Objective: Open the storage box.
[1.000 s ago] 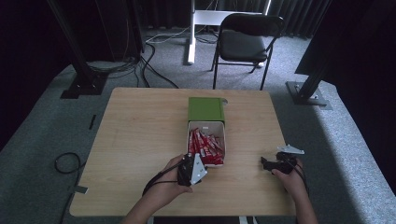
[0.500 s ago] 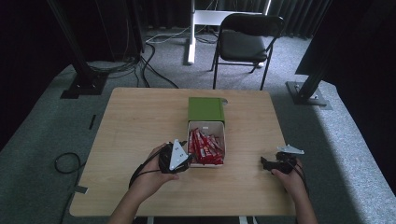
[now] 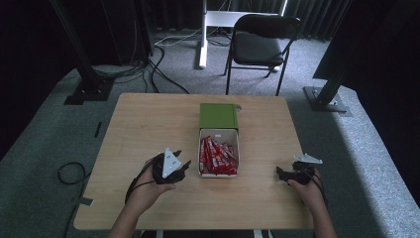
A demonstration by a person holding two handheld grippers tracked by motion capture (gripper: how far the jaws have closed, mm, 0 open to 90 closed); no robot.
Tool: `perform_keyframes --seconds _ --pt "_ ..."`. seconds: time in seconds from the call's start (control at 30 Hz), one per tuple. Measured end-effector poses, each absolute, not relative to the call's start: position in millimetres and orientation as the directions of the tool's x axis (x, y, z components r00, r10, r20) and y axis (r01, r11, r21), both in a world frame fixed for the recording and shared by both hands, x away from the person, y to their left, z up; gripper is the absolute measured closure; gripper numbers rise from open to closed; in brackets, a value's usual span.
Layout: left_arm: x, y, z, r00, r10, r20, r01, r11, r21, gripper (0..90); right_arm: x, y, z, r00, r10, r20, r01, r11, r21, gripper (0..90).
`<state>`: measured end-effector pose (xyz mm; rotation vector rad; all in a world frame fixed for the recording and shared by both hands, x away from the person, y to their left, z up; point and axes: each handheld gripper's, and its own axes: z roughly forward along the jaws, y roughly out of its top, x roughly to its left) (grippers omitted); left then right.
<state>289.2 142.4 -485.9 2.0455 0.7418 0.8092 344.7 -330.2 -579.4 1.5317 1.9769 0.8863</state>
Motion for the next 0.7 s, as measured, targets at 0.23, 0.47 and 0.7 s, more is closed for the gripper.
perform_keyframes --seconds 0.23,0.47,0.7 --pt "290.3 164.7 -503.4 0.586 0.771 0.250 0.289 -0.487 0.824 47.7 344.7 -329.9 -579.5 -0.254 0.967 0.014 0.653 0.161 0.740 10.4" --pt "289.8 180.1 -513.6 0.554 0.807 0.203 0.341 -0.442 0.830 42.5 344.7 -329.8 -579.4 -0.253 0.967 0.014 0.654 0.160 0.739 10.4" --pt "292.0 202.9 -531.7 0.494 0.862 0.112 0.445 -0.362 0.819 25.3 344.8 -329.5 -579.5 -0.253 0.967 0.013 0.653 0.161 0.740 10.4"
